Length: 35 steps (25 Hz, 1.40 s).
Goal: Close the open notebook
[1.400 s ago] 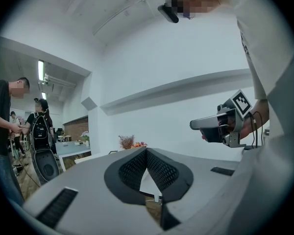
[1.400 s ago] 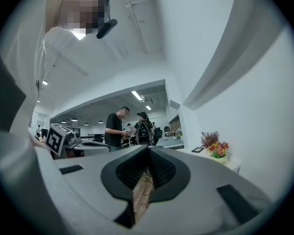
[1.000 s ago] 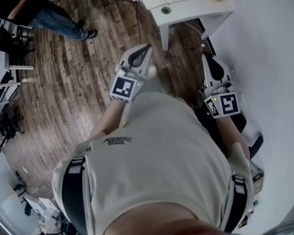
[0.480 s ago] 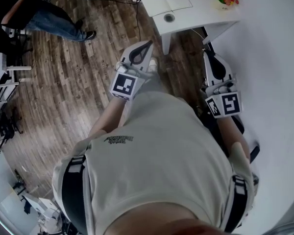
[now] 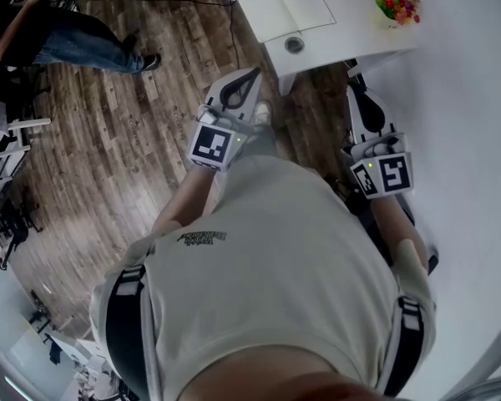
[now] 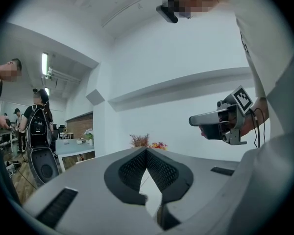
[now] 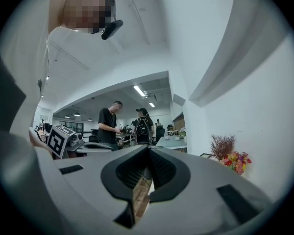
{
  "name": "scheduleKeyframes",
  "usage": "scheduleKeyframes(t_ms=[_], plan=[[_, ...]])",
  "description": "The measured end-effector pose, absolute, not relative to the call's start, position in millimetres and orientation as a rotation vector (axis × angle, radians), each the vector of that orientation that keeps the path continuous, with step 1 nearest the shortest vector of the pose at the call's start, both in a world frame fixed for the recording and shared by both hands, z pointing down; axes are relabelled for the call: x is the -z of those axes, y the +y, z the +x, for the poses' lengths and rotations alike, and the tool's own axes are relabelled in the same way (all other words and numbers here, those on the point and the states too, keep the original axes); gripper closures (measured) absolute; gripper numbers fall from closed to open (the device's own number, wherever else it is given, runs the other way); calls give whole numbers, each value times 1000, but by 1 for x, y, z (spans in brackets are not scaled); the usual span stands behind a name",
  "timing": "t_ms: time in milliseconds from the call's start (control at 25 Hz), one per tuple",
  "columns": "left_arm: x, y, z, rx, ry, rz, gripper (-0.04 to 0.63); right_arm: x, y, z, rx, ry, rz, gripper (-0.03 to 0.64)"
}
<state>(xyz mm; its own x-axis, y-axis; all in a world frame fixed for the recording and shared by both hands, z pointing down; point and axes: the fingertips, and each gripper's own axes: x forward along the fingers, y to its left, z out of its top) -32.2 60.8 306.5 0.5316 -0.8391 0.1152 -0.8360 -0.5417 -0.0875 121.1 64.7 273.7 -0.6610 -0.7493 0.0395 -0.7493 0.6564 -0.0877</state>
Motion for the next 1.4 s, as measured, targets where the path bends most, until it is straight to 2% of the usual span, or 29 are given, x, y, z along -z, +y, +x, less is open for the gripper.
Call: scheduleKeyframes(t_ms=[720, 1400], plan=[[-292, -77, -105, 215, 1408, -2780, 583, -252, -76, 37, 123, 2826, -1373, 617], [-293, -122, -129, 212, 1483, -2753, 581, -250, -121, 21, 107, 2834, -1362, 617]])
